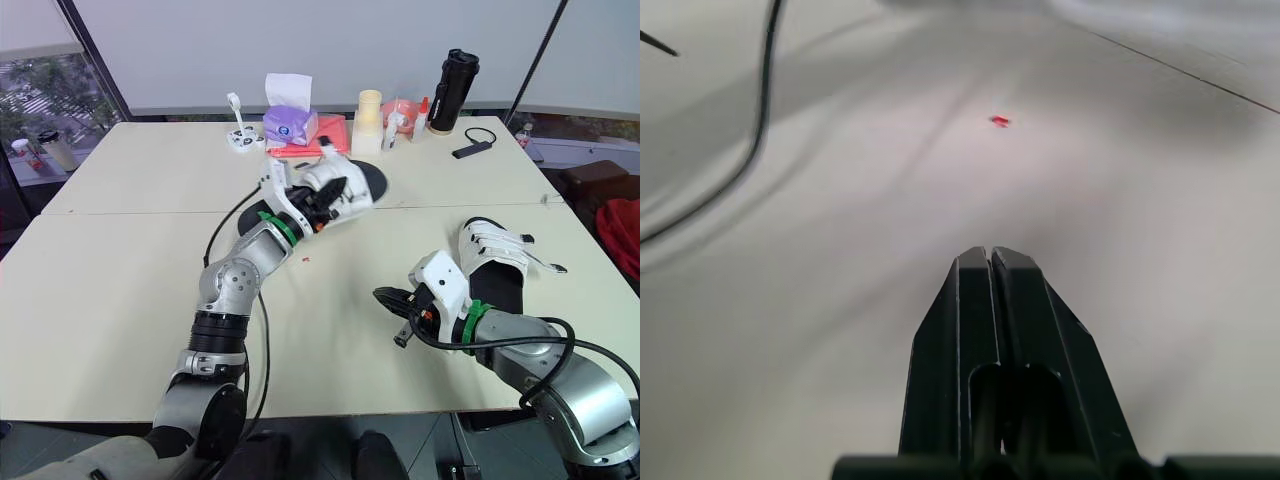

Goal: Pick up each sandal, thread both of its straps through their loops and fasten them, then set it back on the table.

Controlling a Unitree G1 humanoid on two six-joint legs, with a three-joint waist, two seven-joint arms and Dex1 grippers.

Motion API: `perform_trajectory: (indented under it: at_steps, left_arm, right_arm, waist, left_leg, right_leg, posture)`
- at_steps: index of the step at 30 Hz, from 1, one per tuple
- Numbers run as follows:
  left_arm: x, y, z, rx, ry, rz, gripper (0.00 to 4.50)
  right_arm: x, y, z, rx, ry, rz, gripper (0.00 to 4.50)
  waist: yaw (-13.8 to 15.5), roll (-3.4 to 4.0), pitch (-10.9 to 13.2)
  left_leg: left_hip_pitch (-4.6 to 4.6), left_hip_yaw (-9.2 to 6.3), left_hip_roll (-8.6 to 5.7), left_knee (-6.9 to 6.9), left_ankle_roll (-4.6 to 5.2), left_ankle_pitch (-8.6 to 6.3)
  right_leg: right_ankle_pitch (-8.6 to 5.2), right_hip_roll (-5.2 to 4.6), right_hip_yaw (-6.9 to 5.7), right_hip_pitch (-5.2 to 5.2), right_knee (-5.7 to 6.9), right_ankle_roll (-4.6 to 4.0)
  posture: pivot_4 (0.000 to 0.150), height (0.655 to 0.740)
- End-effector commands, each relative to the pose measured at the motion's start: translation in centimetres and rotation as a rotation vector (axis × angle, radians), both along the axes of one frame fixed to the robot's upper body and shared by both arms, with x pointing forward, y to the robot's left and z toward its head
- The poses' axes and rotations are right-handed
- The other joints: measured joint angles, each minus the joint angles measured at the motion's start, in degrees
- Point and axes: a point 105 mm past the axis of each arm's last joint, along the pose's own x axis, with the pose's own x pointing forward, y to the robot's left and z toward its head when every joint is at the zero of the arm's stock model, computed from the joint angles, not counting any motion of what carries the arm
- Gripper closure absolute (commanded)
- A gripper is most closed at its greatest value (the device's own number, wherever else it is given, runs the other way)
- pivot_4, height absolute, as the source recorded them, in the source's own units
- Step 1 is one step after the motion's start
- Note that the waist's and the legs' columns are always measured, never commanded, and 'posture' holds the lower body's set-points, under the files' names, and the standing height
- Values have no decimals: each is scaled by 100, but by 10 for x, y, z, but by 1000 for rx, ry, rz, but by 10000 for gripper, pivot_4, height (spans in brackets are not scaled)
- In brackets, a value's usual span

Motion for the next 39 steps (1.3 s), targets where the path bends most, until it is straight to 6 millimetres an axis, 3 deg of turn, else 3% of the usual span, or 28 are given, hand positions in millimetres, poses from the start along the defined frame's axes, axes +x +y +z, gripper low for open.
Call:
perform_trajectory:
  at_steps: [1,9,16,19,25,29,36,39]
  left_arm:
    - [-5,-34,26,-126,-38,30,41071]
    - [33,-56,-23,-279,288,230,41071]
    - [40,-52,-56,-225,383,297,41071]
    - [39,-51,-64,-209,402,298,31762]
    - [40,-45,-65,-194,386,314,1899]
    - [36,-42,-63,-151,387,263,780]
    - [9,-31,-57,-41,438,111,780]
    - [-9,16,-66,201,381,99,780]
  right_arm:
    - [1,3,11,14,-56,11,45000]
    - [1,6,9,18,-55,8,45000]
    - [-2,5,7,4,-43,6,45000]
    - [-1,4,7,4,-42,7,45000]
    - [2,7,6,4,-38,21,45000]
    - [2,9,5,2,-37,28,45000]
    - [1,7,4,0,-31,28,45000]
    - [1,7,0,4,-18,31,45000]
  waist:
    - [29,-2,1]
    - [125,-11,5]
    - [97,-10,5]
    - [100,-9,4]
    - [85,-7,3]
    - [78,-8,3]
    - [61,-4,1]
    - [66,-3,0]
  left_leg:
    - [-4,1,-2,4,0,0]
    - [-18,-1,-16,24,2,-1]
    - [-19,-1,-16,13,8,-4]
    - [-15,-1,-16,18,8,-4]
    - [-14,-1,-16,20,8,-4]
    - [-12,-2,-15,19,8,-3]
    - [-12,-5,-11,18,6,-2]
    - [-9,-3,-11,22,4,-1]
  right_leg:
    - [0,-2,0,-1,0,0]
    - [5,-10,-5,1,-9,10]
    - [5,-9,-5,-4,-18,10]
    - [5,-9,-5,0,-12,10]
    - [5,-9,-5,1,-8,11]
    - [6,-7,-4,-2,-1,11]
    - [5,-7,-1,-3,0,11]
    - [5,-8,1,0,4,10]
  posture:
    - [1500,7400]
    - [1500,7400]
    - [1500,7400]
    - [1500,7400]
    - [1500,7400]
    - [1500,7400]
    - [1500,7400]
    - [1500,7400]
